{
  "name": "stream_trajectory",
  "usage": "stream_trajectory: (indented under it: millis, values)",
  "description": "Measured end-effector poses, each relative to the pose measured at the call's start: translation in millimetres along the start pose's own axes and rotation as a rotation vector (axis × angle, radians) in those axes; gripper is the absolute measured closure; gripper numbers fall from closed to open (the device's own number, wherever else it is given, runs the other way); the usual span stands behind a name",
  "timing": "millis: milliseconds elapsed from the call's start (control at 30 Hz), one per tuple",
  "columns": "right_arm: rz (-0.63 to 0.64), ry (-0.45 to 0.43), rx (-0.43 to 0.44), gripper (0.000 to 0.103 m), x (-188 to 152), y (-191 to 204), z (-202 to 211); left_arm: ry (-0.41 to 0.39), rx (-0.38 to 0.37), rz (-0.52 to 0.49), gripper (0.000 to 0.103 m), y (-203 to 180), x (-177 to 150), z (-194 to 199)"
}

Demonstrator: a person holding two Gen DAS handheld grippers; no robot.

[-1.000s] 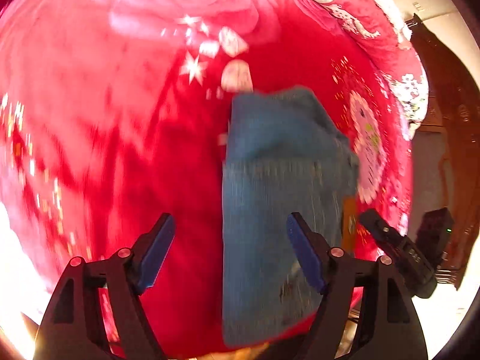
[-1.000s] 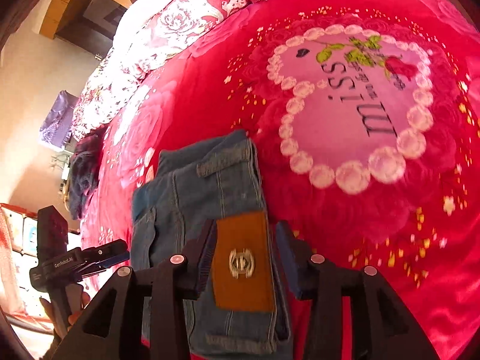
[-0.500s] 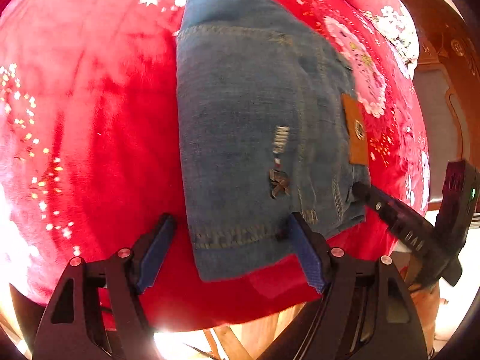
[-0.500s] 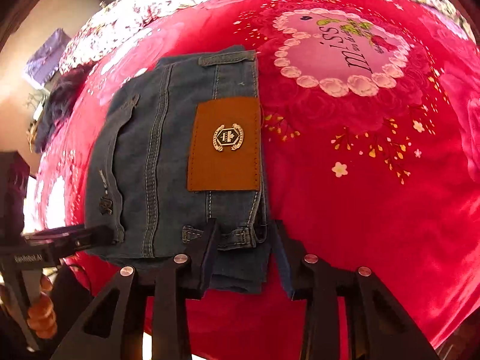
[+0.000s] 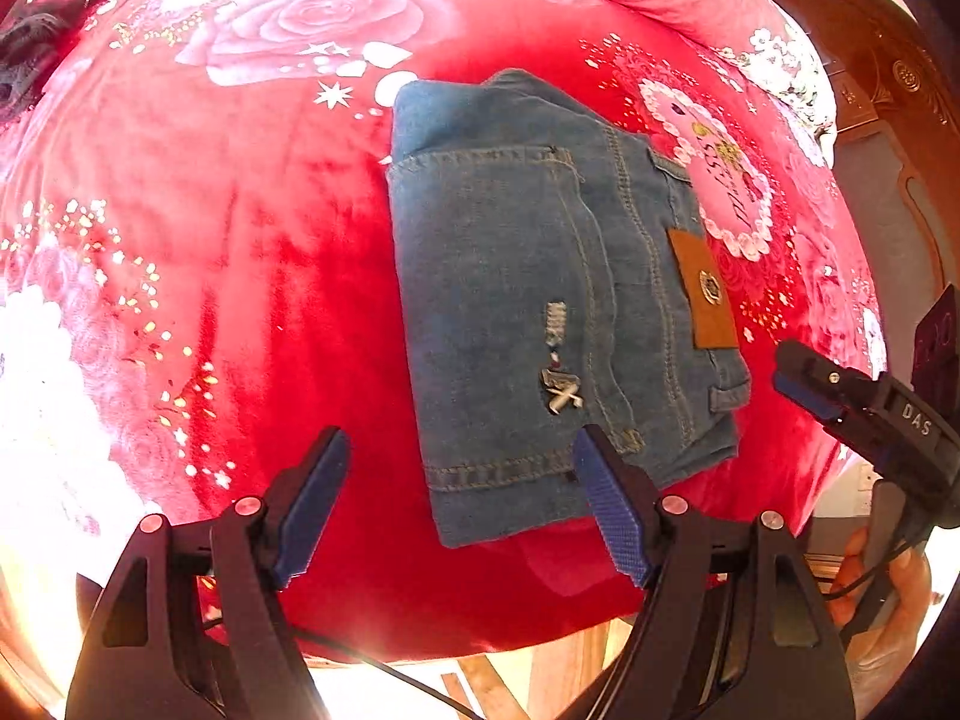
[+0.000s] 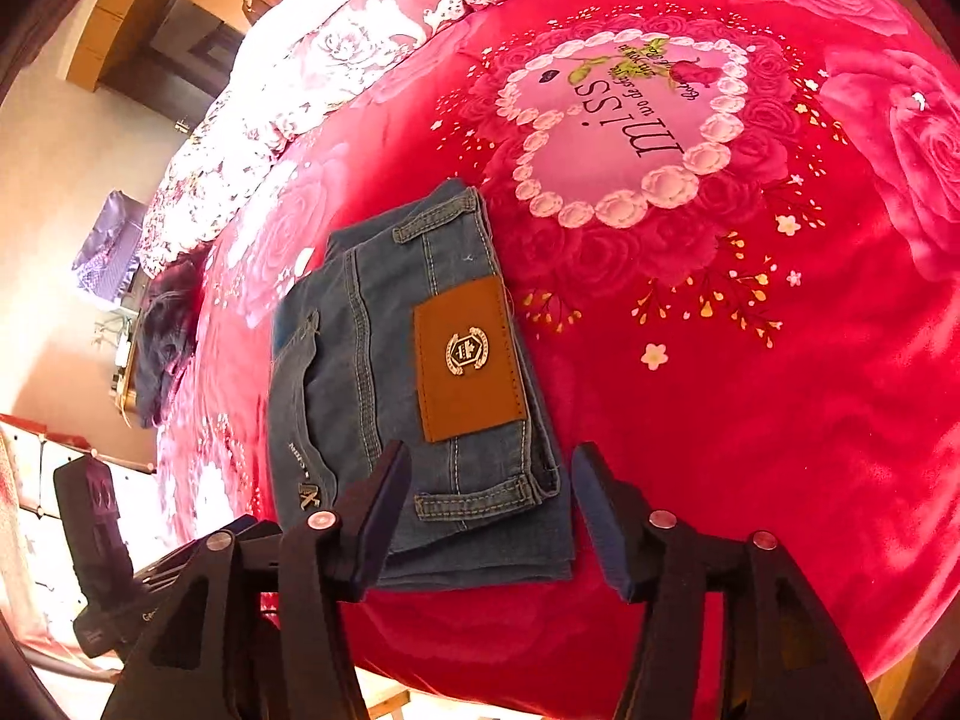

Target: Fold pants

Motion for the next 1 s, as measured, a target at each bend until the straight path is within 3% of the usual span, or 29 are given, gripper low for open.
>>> stream_trajectory:
  millis: [133, 333, 500, 567, 600, 633, 700, 733, 867, 900, 1000]
  values:
    - [-0.013, 0.005, -0.02, 0.036, 11, 0, -7, -0.057, 0.088, 0.0, 0.026, 20, 25, 6]
    - [0.021, -0.044, -0.073, 0.027, 34, 4, -24, -0.055, 0.061, 0.118, 0.026, 54, 61, 8]
    - [0.026, 0.026, -0.059, 0.028, 40, 16, -61, 0.036, -0.007, 0.165, 0.026, 43, 69, -16]
    - [0.046, 0.006, -0.055, 0.042, 43, 20, -67, 0.077, -0.018, 0.137, 0.026, 30, 66, -28]
    - [0.077, -0.002, -0.069, 0.06, 44, 21, -69, 0.084, -0.005, 0.113, 0.026, 25, 64, -34]
    - [0.121, 0.002, -0.124, 0.064, 45, 19, -73, 0.082, 0.024, 0.084, 0.026, 21, 62, -40]
    - [0.15, 0.022, -0.144, 0.064, 45, 16, -77, 0.079, 0.11, 0.011, 0.024, 17, 61, -53]
    - [0.132, 0.028, -0.136, 0.064, 46, 14, -75, 0.073, 0.118, -0.008, 0.024, 15, 62, -54]
    - [0.07, -0.028, -0.044, 0.06, 62, 15, -53, 0.033, 0.071, -0.012, 0.024, 14, 74, -36]
    - [0.042, -0.029, -0.008, 0.055, 68, 14, -50, 0.01, 0.061, -0.003, 0.024, 16, 80, -30]
    - [0.032, -0.011, -0.038, 0.051, 80, 12, -56, -0.004, 0.071, 0.036, 0.024, 27, 95, -25]
Point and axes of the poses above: each gripper's, at about its wrist camera, not at the fingertips, and z roughly against the way its jaws point, y to its left, x to its top, the point moved 8 cm from there along -z, roughly the way its jaws point, and after that the axes turned 1 degree about -x, right-handed, at the moved point
